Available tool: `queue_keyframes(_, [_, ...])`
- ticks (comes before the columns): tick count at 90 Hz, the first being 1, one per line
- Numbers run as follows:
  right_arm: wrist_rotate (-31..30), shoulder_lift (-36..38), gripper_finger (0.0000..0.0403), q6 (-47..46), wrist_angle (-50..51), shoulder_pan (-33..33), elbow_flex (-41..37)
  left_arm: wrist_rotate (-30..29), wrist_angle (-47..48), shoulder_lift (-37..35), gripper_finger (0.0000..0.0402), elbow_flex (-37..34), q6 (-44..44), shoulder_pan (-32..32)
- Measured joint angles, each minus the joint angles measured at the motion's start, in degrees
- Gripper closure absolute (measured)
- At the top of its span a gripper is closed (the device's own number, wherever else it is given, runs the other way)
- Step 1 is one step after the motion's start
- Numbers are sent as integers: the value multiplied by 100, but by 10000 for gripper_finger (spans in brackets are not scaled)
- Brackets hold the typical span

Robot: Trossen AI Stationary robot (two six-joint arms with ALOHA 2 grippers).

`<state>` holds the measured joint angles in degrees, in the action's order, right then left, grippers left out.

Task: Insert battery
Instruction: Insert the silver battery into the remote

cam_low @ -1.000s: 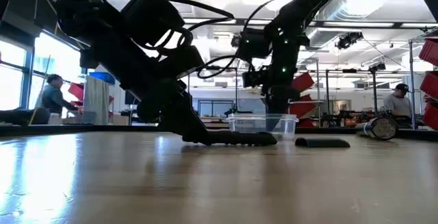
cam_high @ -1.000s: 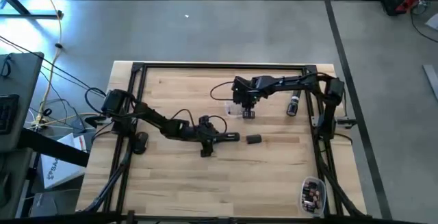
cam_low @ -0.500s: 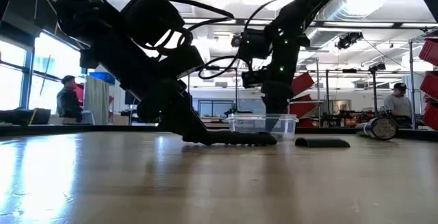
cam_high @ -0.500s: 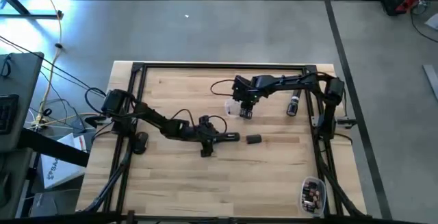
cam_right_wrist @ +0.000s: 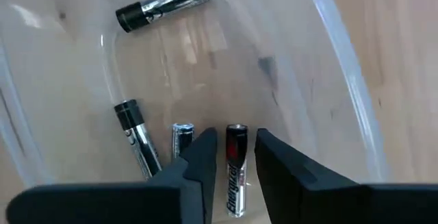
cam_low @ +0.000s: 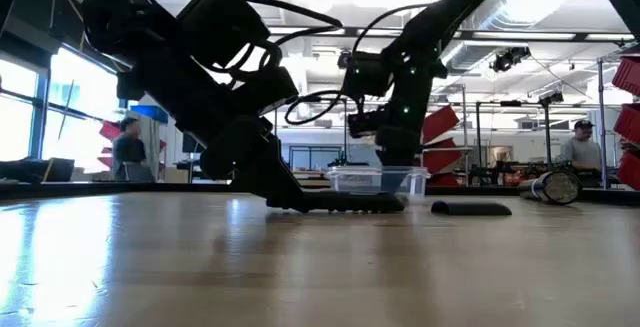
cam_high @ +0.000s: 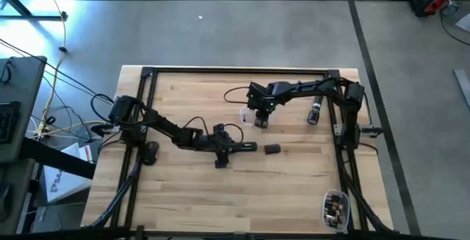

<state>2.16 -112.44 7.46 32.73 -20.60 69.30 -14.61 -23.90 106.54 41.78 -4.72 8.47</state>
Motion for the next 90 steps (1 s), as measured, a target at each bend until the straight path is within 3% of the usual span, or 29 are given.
queue_keyframes(16, [4, -10, 393, 13, 13, 4, -9, 1, 4, 0, 220, 0, -12, 0])
queue_keyframes(38, [-23, 119, 401, 36, -71, 42, -31, -2, 11, 0, 220, 0, -18, 4])
queue_keyframes(71, [-108, 1444, 403, 157, -221, 381, -46, -3, 20, 0, 220, 0, -104, 7])
queue_keyframes(90, [-67, 2057, 401, 108, -377, 978, -146, -5, 20, 0, 220, 0, -106, 7])
